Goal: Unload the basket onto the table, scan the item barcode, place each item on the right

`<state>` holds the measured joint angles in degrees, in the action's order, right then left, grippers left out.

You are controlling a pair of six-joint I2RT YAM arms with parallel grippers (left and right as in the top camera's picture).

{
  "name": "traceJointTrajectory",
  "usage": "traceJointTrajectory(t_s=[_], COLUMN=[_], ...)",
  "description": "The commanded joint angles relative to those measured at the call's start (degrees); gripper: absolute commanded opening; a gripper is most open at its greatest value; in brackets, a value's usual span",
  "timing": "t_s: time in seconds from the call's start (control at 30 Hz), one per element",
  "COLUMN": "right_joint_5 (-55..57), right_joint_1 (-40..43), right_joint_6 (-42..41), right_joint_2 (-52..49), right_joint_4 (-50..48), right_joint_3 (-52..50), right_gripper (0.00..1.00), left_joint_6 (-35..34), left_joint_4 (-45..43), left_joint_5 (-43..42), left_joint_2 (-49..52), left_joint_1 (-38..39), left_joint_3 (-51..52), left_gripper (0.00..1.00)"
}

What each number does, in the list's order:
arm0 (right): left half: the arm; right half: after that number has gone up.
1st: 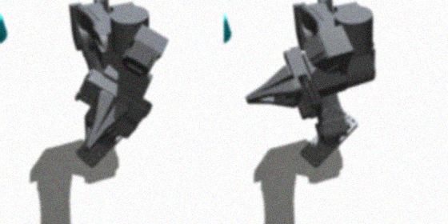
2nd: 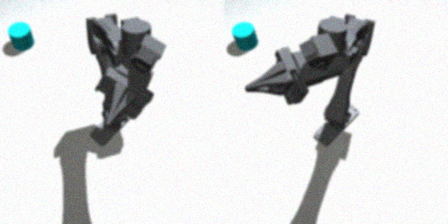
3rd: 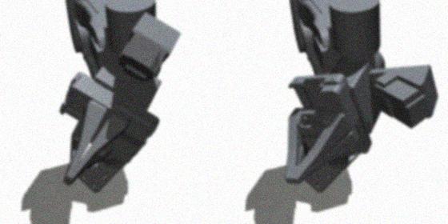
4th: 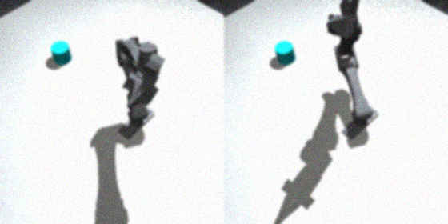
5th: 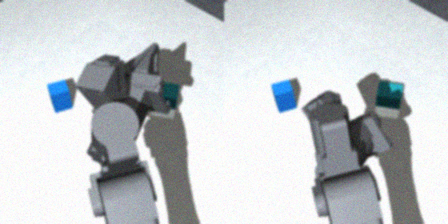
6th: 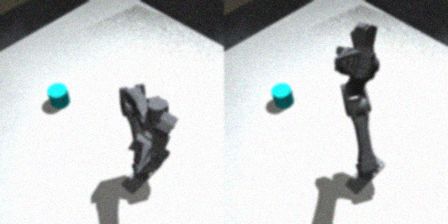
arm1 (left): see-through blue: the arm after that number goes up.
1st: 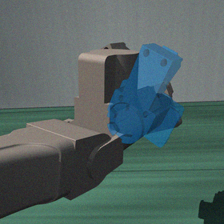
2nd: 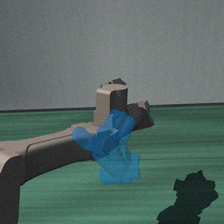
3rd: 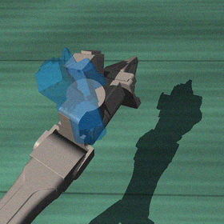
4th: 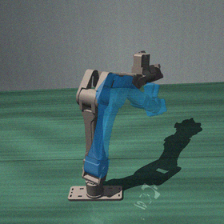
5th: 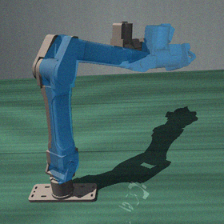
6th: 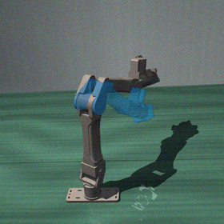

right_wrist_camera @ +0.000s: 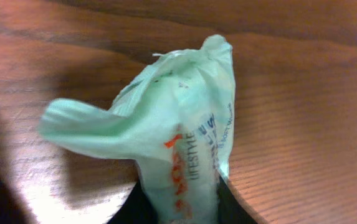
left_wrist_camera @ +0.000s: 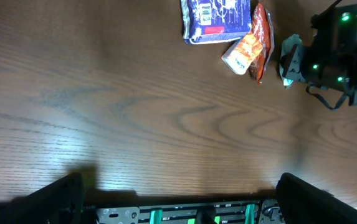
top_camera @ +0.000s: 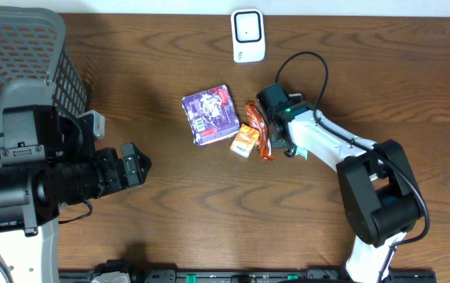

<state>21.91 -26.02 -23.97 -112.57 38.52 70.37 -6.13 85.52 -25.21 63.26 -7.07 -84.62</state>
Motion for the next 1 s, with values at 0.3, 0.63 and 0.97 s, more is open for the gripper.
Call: traceJointTrajectory(t_s=[0.3,0.63,0.97], right_joint_5=[-46.45,-76.96,-68.59], right_joint_1=[13.29,22.03,27.19], right_joint_6=[5.84,10.67,-1.31], right_joint_2=[-0.94,-1.03,-1.03], right_joint_4=[5.35,1.03,-10.45], right_joint_3=[10.49,4.9,-7.89], right_gripper=[0.01,0.01,0.19], left_joint_6=[0.31,0.31,0.31], left_joint_4=[0.15,0.15,0.15], left_joint_5=[-0.24,-0.26,-0.26], left_joint_2=[0.07,0.07,0.07], left_joint_1=[-0.2,-0.2,-0.2], left_joint_3=[0.13,0.13,0.13], left_gripper=[0.98,0.98,0.98])
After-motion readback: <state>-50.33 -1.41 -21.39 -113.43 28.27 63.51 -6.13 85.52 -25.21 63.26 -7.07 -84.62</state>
